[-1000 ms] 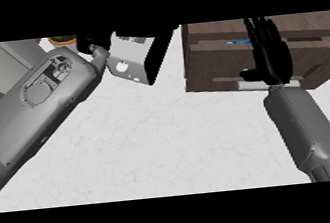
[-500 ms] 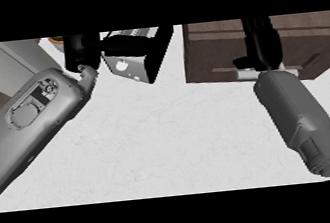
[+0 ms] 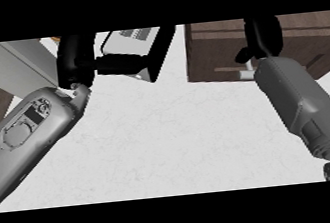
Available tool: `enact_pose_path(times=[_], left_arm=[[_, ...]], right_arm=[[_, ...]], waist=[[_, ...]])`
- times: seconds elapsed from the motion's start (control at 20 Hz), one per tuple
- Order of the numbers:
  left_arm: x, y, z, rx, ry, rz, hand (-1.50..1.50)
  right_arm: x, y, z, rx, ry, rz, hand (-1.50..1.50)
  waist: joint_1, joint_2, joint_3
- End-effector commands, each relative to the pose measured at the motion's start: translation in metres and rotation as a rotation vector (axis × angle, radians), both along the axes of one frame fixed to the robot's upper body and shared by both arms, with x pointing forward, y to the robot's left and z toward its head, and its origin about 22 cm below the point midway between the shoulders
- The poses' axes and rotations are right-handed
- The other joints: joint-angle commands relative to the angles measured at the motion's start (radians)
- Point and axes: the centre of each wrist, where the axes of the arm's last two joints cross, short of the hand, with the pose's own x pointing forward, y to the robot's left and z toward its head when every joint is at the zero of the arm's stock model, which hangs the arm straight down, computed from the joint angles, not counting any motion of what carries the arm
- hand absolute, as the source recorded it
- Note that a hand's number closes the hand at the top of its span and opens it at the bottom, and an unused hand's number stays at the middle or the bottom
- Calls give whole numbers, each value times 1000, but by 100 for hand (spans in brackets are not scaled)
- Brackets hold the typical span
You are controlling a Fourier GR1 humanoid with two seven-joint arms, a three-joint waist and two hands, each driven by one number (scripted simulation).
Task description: Pick up the can, place it into the drawer and close the drawer
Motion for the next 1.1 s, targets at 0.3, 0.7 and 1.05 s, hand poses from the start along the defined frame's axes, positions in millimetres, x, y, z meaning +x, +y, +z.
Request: enact_pose_path(times=[0.3, 0.7, 1.05], left_arm=[[-9, 3, -7, 0, -13, -6, -150], [-11, 31, -13, 6, 14, 17, -150], [-19, 27, -32, -17, 8, 39, -150]], right_arm=[[13, 35, 25, 193, -38, 96, -150], [20, 44, 48, 480, -85, 218, -150], [23, 58, 59, 806, -73, 301, -150]], waist=[[18, 15, 6], [0, 5, 5], [-34, -6, 3]])
